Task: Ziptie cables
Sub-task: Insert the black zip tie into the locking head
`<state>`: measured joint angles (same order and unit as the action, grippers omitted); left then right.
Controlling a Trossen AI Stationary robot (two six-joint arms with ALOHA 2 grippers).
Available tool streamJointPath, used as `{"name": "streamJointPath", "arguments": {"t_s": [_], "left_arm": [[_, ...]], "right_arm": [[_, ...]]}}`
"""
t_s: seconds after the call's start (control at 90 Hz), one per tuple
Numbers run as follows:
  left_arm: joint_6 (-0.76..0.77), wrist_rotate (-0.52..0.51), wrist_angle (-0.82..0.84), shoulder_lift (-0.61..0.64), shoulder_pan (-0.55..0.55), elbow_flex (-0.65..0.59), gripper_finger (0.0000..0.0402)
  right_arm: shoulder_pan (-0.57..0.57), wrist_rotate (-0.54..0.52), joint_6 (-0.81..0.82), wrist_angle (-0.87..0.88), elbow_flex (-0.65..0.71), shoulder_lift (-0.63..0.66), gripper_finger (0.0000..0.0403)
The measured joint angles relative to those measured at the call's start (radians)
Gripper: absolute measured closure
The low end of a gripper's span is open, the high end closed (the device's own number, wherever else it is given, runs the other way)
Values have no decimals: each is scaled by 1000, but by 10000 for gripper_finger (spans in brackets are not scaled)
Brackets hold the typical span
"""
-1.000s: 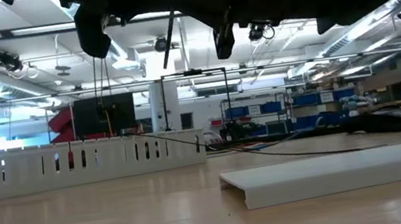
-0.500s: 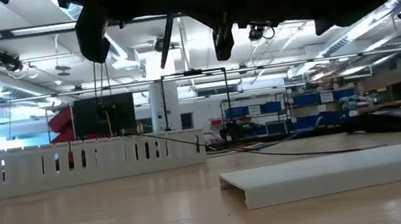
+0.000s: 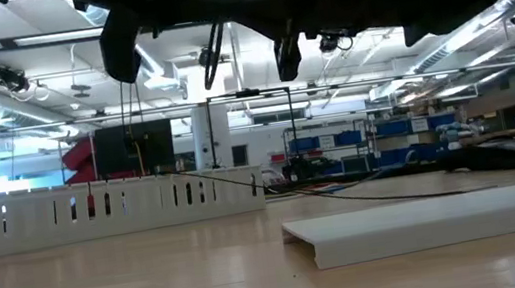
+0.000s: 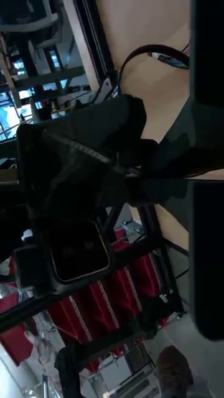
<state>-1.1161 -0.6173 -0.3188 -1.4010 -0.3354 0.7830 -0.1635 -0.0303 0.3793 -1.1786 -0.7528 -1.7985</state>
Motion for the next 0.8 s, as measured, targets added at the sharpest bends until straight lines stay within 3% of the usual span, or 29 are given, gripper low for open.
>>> {"name": "streamJointPath", "arguments": {"t_s": [0.267,0.511,0.8], "left_arm": [[26,1,2,0,-5,-1,401],[32,11,-8,0,-22,-1,401],[44,-14,-8,0,-35,-1,401]], "right_arm": [[2,0,-47,-3,0,0,352],[2,6,-80,11,0,0,265],[6,4,-284,107,0,0,163]]}}
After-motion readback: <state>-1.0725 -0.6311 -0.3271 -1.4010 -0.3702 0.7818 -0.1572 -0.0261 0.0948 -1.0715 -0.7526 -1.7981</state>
